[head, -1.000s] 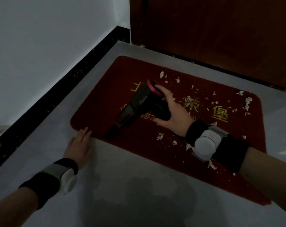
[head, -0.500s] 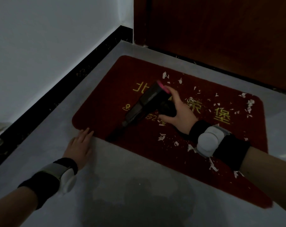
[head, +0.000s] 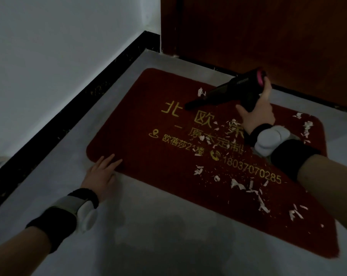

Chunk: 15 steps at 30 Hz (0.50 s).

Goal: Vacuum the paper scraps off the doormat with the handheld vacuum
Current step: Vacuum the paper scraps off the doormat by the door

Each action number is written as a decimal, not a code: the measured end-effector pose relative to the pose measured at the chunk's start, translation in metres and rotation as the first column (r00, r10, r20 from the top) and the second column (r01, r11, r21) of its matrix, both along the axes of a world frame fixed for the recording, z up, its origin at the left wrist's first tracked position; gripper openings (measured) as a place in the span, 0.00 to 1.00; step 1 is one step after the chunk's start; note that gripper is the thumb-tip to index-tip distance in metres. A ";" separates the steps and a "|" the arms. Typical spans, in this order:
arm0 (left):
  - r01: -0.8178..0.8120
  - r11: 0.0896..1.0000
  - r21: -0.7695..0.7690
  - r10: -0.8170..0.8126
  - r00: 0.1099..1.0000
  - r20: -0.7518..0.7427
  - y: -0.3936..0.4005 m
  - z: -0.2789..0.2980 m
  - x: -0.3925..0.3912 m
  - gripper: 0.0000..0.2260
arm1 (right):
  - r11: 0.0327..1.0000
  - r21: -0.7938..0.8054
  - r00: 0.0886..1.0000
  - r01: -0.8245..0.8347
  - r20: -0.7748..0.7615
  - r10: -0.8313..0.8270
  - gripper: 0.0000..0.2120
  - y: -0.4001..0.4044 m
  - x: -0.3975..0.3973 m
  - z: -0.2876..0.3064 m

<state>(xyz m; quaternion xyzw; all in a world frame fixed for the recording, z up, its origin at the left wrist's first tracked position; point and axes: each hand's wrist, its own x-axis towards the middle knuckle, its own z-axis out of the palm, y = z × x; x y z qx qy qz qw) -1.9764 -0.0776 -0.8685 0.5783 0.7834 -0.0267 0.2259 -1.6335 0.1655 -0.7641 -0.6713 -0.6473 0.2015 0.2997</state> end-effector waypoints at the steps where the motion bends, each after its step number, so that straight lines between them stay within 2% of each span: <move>1: -0.003 1.000 -0.007 0.003 1.000 0.003 0.002 0.001 -0.001 0.23 | 0.999 -0.019 0.999 0.040 -0.031 -0.040 0.43 0.008 -0.001 0.000; 3: -0.004 1.000 -0.019 0.004 1.000 -0.002 0.003 0.001 -0.002 0.23 | 0.989 -0.065 0.986 0.134 -0.089 -0.139 0.42 0.022 -0.005 0.002; 7: 0.011 1.000 -0.028 -0.012 1.000 -0.020 0.002 0.000 -0.002 0.24 | 0.937 -0.082 0.934 0.340 -0.088 -0.347 0.42 0.040 -0.015 -0.001; 15: 0.028 1.000 0.004 -0.027 0.999 -0.022 0.007 -0.004 0.005 0.23 | 0.894 -0.055 0.885 0.444 -0.128 -0.447 0.39 0.049 -0.012 -0.002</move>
